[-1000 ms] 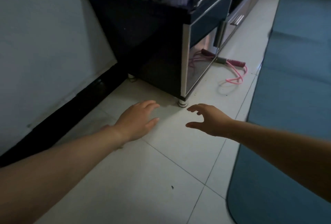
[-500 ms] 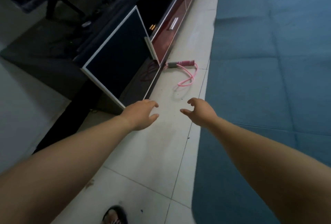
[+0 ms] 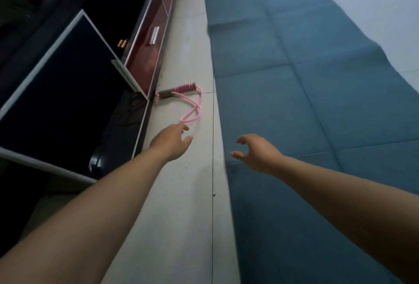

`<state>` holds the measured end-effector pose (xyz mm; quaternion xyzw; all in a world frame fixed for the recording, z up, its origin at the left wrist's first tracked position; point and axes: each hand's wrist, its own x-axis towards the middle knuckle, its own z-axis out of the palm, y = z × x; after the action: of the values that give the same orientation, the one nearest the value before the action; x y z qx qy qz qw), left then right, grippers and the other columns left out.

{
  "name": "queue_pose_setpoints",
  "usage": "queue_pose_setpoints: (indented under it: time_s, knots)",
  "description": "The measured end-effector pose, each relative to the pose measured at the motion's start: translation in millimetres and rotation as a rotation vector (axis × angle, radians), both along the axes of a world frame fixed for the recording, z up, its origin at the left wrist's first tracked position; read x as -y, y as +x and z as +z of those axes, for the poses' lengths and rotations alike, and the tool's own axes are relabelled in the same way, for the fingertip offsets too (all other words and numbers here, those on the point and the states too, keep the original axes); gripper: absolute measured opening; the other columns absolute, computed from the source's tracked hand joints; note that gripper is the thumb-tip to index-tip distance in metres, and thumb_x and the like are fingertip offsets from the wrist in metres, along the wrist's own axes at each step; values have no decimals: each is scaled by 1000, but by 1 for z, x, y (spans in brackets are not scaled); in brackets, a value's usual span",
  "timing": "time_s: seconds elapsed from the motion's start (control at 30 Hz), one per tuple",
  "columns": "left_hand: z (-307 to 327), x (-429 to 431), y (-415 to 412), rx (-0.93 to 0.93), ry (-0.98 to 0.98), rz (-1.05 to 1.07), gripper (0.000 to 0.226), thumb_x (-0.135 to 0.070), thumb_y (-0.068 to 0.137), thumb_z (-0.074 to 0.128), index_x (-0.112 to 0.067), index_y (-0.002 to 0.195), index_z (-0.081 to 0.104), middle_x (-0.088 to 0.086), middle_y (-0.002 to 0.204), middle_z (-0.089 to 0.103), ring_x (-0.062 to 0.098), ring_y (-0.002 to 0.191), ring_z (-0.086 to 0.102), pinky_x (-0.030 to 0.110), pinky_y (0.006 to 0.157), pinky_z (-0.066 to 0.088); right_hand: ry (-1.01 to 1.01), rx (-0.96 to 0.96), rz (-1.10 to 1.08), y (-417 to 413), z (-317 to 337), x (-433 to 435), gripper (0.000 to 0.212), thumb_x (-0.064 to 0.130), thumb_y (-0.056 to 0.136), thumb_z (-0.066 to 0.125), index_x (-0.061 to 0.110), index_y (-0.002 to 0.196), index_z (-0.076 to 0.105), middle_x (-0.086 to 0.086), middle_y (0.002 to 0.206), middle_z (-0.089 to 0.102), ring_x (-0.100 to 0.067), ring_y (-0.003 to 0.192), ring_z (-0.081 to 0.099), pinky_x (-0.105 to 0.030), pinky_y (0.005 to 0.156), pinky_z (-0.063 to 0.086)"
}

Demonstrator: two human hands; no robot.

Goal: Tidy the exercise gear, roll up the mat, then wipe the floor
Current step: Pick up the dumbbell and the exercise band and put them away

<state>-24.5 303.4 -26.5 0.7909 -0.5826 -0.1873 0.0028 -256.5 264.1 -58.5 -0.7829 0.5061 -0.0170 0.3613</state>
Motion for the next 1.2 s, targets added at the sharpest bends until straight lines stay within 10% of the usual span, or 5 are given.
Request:
queue_pose_setpoints:
  time_s: [0.63,1.2]
  knots:
    - [-92,58,35,-47,-60,67,60,-26,94,49,-19,147,21,3,156,18,27,142,19,44,106,35,45,19,-265,21,-35,-10,48,42,86,62,17,125,52,0,129,54,-14,115,51,-21,90,36]
    - [-30,-9,7,-67,-239,7,18,-27,94,52,-18,106,61,-2,100,63,15,89,58,28,70,45,60,161,-52,18,-29,7,51,43,85,62,17,127,51,0,132,53,-15,118,50,-26,94,39]
